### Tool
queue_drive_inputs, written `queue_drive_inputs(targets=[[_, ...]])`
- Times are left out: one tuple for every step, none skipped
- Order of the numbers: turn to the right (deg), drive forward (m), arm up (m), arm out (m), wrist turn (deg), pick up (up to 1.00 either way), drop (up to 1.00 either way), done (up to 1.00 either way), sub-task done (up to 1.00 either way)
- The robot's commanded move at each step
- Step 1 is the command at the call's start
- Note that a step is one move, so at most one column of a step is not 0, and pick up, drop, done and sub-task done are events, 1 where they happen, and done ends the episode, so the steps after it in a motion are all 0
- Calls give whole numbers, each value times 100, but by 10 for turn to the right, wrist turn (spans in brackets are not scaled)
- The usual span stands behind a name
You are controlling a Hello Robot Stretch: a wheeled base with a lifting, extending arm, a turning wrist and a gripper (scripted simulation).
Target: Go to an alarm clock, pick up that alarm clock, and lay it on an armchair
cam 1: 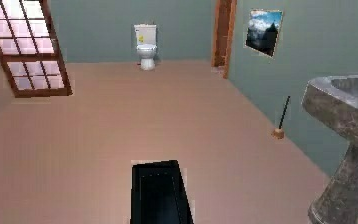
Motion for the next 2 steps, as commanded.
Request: queue_drive_inputs(targets=[[90, 0, 0, 0, 0, 0, 0, 0, 0], [0, 100, 0, 0, 0, 0, 0, 0, 0]])
